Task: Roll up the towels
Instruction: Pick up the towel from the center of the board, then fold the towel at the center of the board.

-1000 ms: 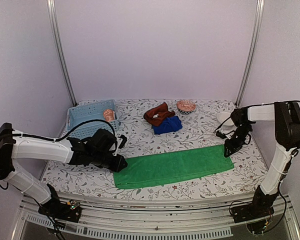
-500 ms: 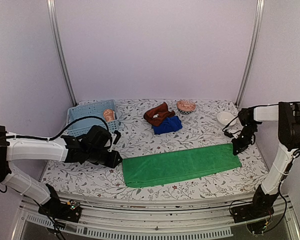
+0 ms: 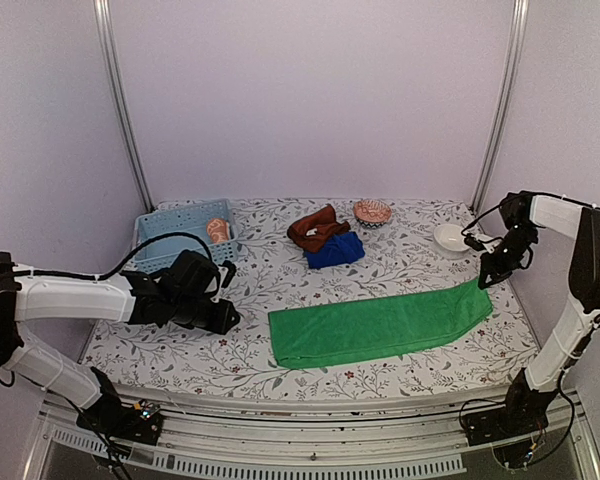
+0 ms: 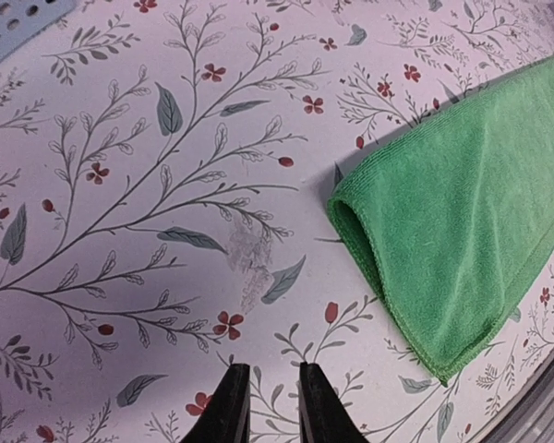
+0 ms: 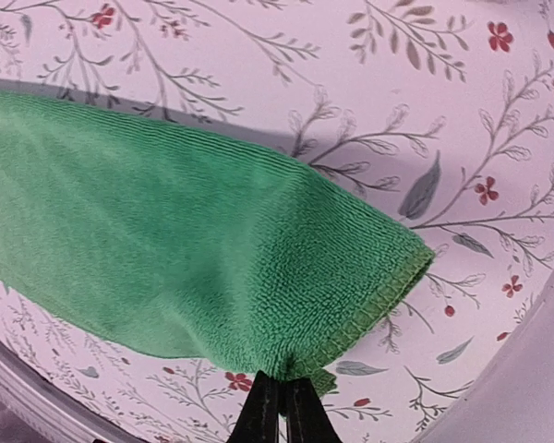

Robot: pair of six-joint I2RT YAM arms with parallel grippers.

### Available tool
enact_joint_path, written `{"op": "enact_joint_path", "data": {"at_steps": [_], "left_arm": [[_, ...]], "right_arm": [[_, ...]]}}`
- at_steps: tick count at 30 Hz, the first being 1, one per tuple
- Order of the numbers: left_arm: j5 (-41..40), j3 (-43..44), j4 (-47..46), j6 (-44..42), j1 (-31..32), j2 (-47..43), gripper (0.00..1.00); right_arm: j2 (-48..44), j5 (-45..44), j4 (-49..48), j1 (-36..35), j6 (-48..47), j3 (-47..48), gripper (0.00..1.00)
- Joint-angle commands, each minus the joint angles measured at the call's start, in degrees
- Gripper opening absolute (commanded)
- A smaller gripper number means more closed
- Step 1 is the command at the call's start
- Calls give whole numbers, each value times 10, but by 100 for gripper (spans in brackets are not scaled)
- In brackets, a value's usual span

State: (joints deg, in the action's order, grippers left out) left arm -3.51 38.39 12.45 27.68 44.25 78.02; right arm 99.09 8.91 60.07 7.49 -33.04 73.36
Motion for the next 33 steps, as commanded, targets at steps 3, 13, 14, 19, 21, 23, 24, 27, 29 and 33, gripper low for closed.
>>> {"op": "enact_joint_path", "data": {"at_steps": [3, 13, 14, 19, 21, 23, 24, 27, 29, 33], "left_arm": [[8, -17, -14, 4, -13, 5, 22], [24, -25, -21, 16, -17, 23, 22], [27, -24, -21, 17, -17, 28, 23], [61, -20, -27, 26, -17, 57, 23], [76, -18, -30, 29, -17, 70, 23], [87, -19, -35, 35, -17, 82, 23], [94, -20, -39, 36, -17, 88, 23], [108, -25, -50, 46, -16, 99, 23], [115, -25, -55, 52, -15, 106, 23], [121, -22, -61, 60, -13, 120, 23]], "right_arm": [[-12, 132, 68, -43, -14, 12, 3], [26, 235, 126, -148, -19, 45, 3], [34, 240, 131, -161, -17, 50, 3], [86, 282, 146, -216, 6, 83, 3], [105, 304, 146, -238, 7, 99, 3], [127, 335, 147, -257, 11, 121, 3], [140, 351, 151, -265, 11, 135, 3], [177, 404, 161, -289, 15, 182, 3], [195, 422, 162, -312, 20, 209, 3], [233, 441, 138, -356, 43, 233, 3]]}}
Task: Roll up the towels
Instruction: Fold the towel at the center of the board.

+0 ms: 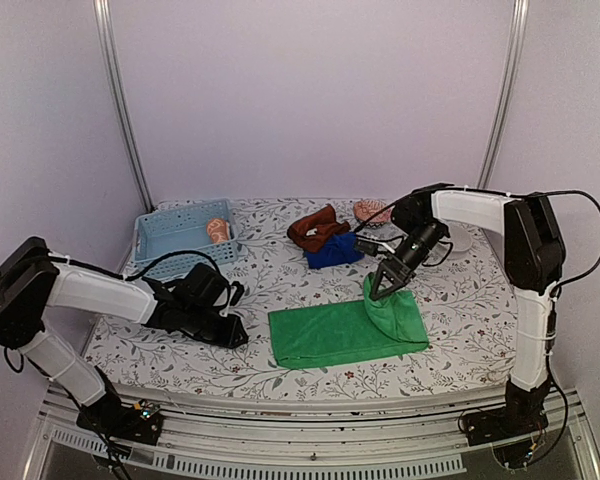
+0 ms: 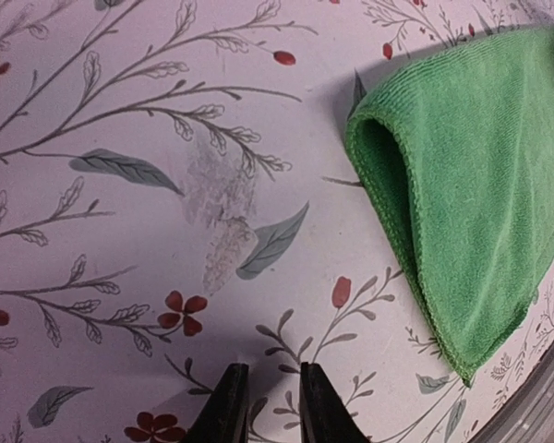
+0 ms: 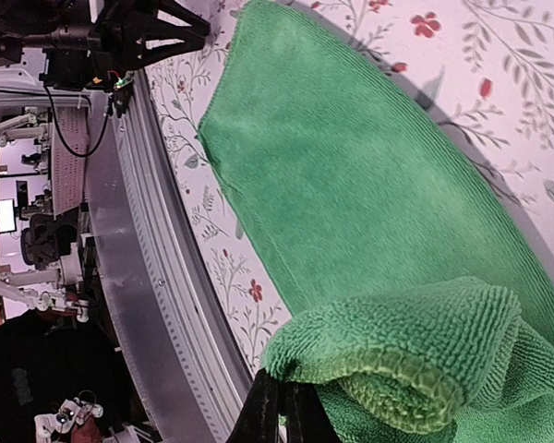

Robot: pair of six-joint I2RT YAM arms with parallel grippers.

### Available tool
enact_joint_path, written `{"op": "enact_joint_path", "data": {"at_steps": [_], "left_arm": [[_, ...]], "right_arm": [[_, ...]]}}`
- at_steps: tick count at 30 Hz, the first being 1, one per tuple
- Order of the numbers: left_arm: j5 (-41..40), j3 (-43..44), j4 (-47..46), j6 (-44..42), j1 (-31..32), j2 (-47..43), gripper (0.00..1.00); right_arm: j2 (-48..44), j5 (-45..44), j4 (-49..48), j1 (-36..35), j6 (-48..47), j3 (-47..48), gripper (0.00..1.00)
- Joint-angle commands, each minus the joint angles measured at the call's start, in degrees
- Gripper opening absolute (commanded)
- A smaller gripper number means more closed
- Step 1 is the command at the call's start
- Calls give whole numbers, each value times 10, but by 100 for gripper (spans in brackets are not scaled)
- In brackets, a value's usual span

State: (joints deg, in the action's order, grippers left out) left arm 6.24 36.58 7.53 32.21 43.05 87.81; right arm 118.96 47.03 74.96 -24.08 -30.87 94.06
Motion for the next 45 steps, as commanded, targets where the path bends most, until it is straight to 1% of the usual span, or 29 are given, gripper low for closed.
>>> {"op": "enact_joint_path", "data": {"at_steps": [1, 7, 11, 15, 17, 27, 32, 43, 45], "left_arm": [[25, -2, -12, 16, -1, 27, 23], [51, 7, -33, 22, 17, 46, 22], [70, 13, -54, 31, 27, 60, 22], [90, 23, -75, 38, 35, 91, 22], [92, 31, -75, 39, 37, 100, 22], [89, 25, -85, 46, 44, 102, 20], [85, 15, -99, 54, 43, 96, 20], [83, -9, -129, 72, 45, 87, 20], [79, -13, -130, 74, 45, 82, 20]], "right_arm": [[42, 63, -18, -50, 29, 30, 3], [99, 94, -37, -93, 59, 98, 3], [137, 131, -38, -116, 73, 137, 3], [151, 147, -44, -147, 78, 155, 3], [174, 147, -57, -159, 92, 158, 3], [204, 145, -124, -177, 171, 198, 3], [213, 158, -134, -188, 181, 207, 3], [232, 158, -157, -203, 206, 229, 3], [235, 159, -158, -203, 208, 230, 5]]}}
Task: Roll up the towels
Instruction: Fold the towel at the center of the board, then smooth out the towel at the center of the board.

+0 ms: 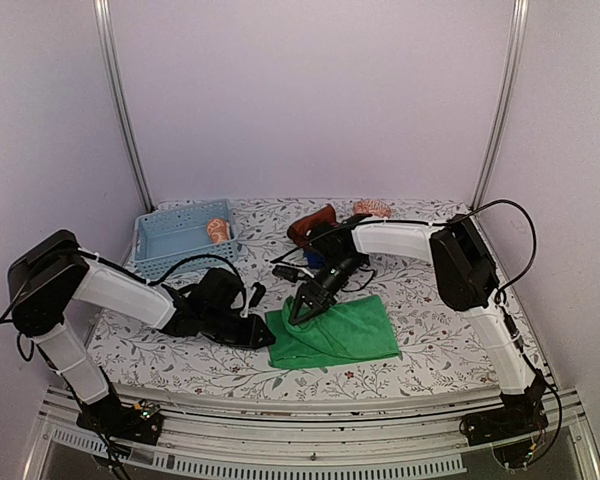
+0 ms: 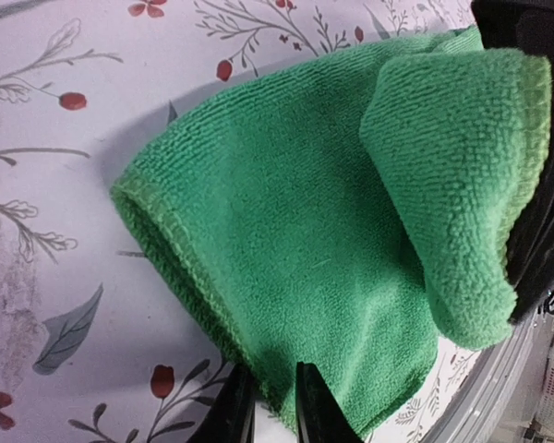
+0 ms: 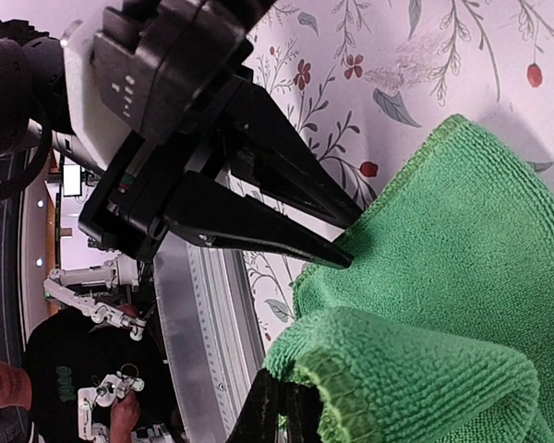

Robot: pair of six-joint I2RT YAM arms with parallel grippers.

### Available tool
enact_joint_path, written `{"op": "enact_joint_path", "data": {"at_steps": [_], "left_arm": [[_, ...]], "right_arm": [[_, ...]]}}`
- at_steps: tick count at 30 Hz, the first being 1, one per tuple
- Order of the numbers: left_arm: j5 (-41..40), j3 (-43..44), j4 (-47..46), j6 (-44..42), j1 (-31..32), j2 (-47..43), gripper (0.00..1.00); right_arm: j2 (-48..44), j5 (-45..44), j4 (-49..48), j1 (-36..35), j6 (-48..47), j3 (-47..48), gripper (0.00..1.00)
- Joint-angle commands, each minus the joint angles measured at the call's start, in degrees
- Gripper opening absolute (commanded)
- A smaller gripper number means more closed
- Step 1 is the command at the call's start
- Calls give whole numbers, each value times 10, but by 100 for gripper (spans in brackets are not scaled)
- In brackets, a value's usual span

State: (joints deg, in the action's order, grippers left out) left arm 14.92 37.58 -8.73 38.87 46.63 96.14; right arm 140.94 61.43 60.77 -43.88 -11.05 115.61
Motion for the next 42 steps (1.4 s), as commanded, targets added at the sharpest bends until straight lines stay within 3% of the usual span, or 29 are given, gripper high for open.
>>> {"op": "enact_joint_path", "data": {"at_steps": [1, 5, 10, 17, 21, 25, 29, 32, 36, 42], "left_arm": [[-10, -24, 33, 8, 9, -3, 20], [-29, -37, 33, 15, 10, -22, 20], [-70, -62, 46, 28, 10, -79, 21], [-86, -68, 43, 20, 10, -159, 32], [-72, -19, 53, 36, 14, -149, 39], [-77, 74, 66, -7, 21, -96, 43], [-32, 167, 68, -69, 21, -24, 45], [-1, 215, 109, -162, 30, 24, 46], [-18, 214, 137, -276, 36, 31, 47], [-12, 209, 129, -331, 38, 29, 47]], "right_arm": [[17, 18, -16, -5, 9, 16, 7], [9, 32, 7, -10, -7, 31, 31], [-56, 10, 34, -9, -50, 25, 44], [-160, -92, 41, 32, -100, -27, 44], [-238, -190, -44, 83, -94, -125, 41], [-302, -274, -141, 109, -93, -256, 40], [-324, -277, -164, 119, -112, -333, 36], [-340, -254, -189, 124, -139, -393, 35], [-348, -227, -220, 125, -145, -439, 34], [-328, -242, -225, 125, -149, -433, 34]]}}
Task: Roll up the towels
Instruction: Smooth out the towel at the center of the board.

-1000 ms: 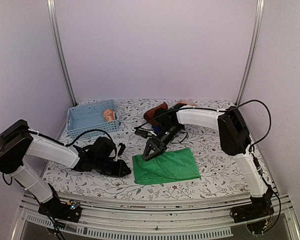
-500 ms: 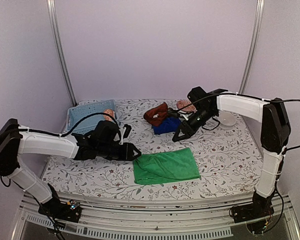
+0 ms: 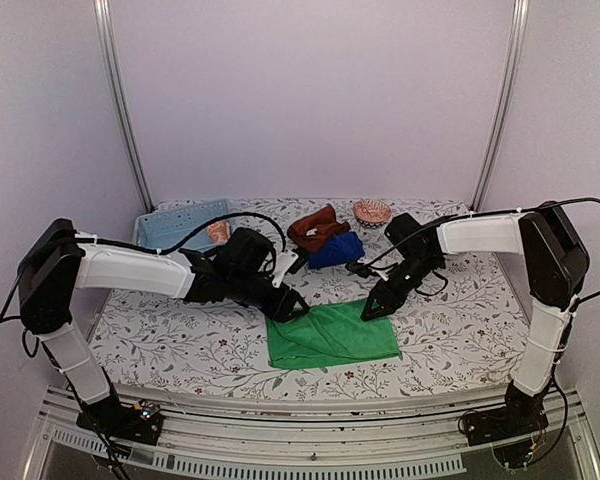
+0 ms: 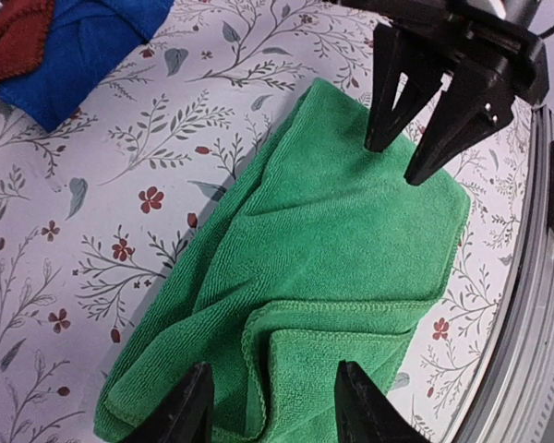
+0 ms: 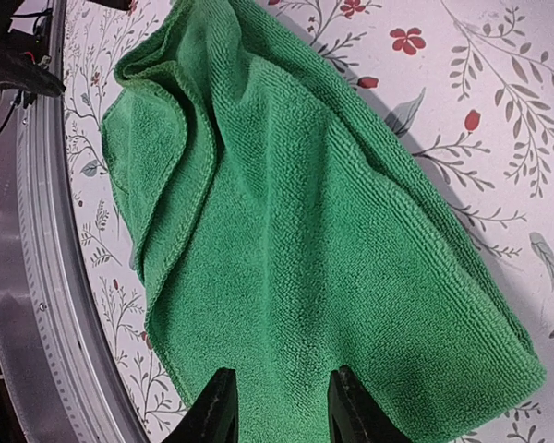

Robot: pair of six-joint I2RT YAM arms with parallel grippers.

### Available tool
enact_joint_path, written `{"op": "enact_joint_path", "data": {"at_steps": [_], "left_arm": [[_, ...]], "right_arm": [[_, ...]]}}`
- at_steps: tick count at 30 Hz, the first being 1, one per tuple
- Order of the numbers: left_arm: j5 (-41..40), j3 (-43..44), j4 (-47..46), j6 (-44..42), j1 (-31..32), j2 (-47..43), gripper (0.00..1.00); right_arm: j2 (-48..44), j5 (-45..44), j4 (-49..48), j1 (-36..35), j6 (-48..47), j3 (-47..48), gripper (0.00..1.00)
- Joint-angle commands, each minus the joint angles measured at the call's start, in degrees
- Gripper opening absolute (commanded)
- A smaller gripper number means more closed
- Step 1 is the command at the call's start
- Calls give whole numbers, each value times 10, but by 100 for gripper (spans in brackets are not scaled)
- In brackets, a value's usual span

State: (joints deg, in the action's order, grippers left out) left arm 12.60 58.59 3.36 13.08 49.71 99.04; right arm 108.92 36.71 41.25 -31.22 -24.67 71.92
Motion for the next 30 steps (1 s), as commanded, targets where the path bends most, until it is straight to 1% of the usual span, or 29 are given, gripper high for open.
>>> {"op": "enact_joint_path", "data": {"at_steps": [1, 4, 9, 12, 17, 21, 26, 30], "left_arm": [[16, 1, 5, -77, 7, 4, 47], [16, 11, 6, -86, 10, 19, 47], [-7, 40, 33, -115, 22, 53, 47], [-15, 53, 50, -134, 28, 67, 45], [-33, 62, 59, -145, 30, 73, 34], [-35, 61, 59, -147, 30, 74, 22], [-39, 62, 63, -147, 29, 80, 12], [-43, 59, 62, -150, 29, 72, 0]], "right_arm": [[-5, 4, -30, -2, -13, 4, 34], [2, 4, -28, -2, -17, 4, 34], [-1, 1, -28, -2, -20, 4, 34], [2, -1, -26, -2, -22, 3, 34], [7, -2, -25, -2, -24, 4, 34], [9, -2, -24, -2, -24, 5, 34], [15, 1, -20, -2, -25, 8, 34], [15, 0, -19, -2, -26, 9, 33]]}}
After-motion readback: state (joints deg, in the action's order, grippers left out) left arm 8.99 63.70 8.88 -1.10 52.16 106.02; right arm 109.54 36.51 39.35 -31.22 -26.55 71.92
